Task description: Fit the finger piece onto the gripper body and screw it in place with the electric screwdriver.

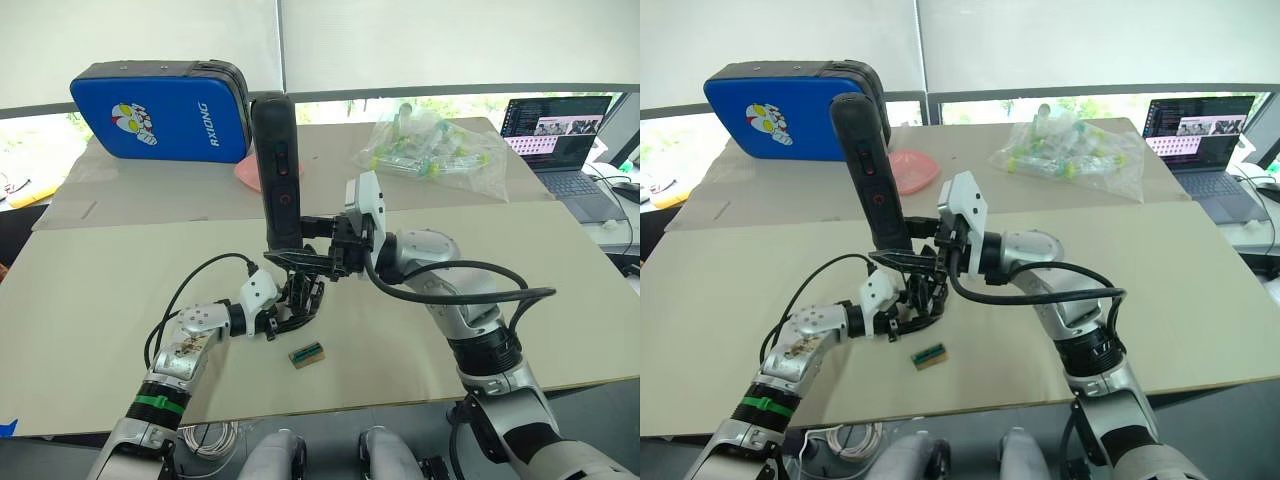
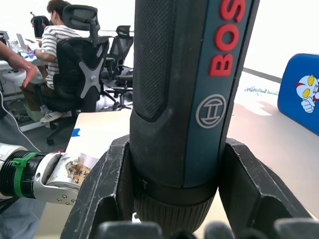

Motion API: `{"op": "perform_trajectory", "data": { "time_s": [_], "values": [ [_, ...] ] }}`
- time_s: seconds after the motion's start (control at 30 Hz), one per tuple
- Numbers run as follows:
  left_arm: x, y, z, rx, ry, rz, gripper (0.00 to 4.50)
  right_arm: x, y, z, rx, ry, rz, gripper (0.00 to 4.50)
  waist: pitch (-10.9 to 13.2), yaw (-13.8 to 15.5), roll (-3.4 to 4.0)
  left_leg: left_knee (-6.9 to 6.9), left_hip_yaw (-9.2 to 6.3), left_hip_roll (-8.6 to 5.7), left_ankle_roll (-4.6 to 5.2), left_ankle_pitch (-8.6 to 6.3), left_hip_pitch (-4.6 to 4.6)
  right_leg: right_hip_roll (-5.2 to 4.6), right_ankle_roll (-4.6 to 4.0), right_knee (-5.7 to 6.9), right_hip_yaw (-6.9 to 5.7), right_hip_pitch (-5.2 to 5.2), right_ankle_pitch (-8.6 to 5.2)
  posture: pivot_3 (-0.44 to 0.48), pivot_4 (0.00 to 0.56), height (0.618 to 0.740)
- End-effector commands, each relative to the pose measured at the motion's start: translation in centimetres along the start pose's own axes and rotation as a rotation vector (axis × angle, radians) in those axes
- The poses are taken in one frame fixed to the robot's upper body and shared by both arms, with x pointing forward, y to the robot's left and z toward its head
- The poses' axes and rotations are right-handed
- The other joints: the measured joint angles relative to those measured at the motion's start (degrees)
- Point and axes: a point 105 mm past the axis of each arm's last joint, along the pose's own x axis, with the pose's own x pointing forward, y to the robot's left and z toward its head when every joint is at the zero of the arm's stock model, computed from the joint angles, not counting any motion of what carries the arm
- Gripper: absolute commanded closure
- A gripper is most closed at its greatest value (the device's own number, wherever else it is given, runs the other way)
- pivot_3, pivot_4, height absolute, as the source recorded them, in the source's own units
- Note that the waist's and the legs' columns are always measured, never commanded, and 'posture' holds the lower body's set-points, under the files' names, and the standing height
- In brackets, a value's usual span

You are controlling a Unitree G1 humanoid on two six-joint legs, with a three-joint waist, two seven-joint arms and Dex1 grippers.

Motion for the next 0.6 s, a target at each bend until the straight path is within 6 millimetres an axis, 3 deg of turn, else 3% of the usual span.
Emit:
{"op": "perform_trajectory", "data": {
  "time_s": [0.03,0.37,0.43,0.47,0.53,0.6],
  "values": [
    [-0.3,-0.4,-1.9,-0.046,0.051,0.002,2.20,-0.6,0.4,4.5,-0.133,-0.138,0.018,2.54,0.01,0.01,0.00,0.00,0.00,0.00,0.00,0.00,-0.02,0.00,0.00,0.00,0.00,-0.02,0.00,0.000,0.150,0.740],
    [-0.2,0.0,-1.9,-0.058,0.026,0.042,2.20,-1.1,2.3,6.4,-0.147,-0.191,0.128,2.54,0.01,0.05,-0.01,0.00,0.00,0.00,0.01,0.00,-0.07,-0.04,0.00,0.01,0.02,-0.30,0.00,0.000,0.150,0.740],
    [-0.2,0.1,-1.8,-0.058,0.023,0.049,1.19,-1.5,2.7,6.5,-0.139,-0.198,0.152,2.54,0.01,0.09,0.00,0.00,0.00,0.00,0.01,0.00,-0.08,-0.07,0.00,0.01,0.02,-0.30,0.00,0.000,0.150,0.740],
    [-0.2,0.0,-1.9,-0.059,0.024,0.048,1.02,-1.7,3.0,6.7,-0.134,-0.201,0.163,2.54,0.01,0.11,-0.01,0.00,0.00,0.00,0.01,0.00,-0.08,-0.11,0.00,0.01,0.02,-0.29,0.00,0.000,0.150,0.740],
    [-0.4,0.1,-2.1,-0.046,0.029,0.055,0.07,-2.3,3.4,6.8,-0.121,-0.200,0.181,2.54,0.01,0.12,-0.01,0.00,0.00,0.01,0.00,0.00,-0.08,-0.12,0.00,0.01,0.02,-0.29,0.00,0.000,0.150,0.740],
    [-0.9,0.2,-2.2,-0.035,0.025,0.064,0.03,-3.2,3.8,7.0,-0.103,-0.194,0.198,2.54,0.01,0.18,-0.01,0.00,0.00,0.03,-0.01,-0.01,-0.09,-0.15,0.00,0.00,0.02,-0.29,0.00,0.000,0.150,0.740]
  ]
}}
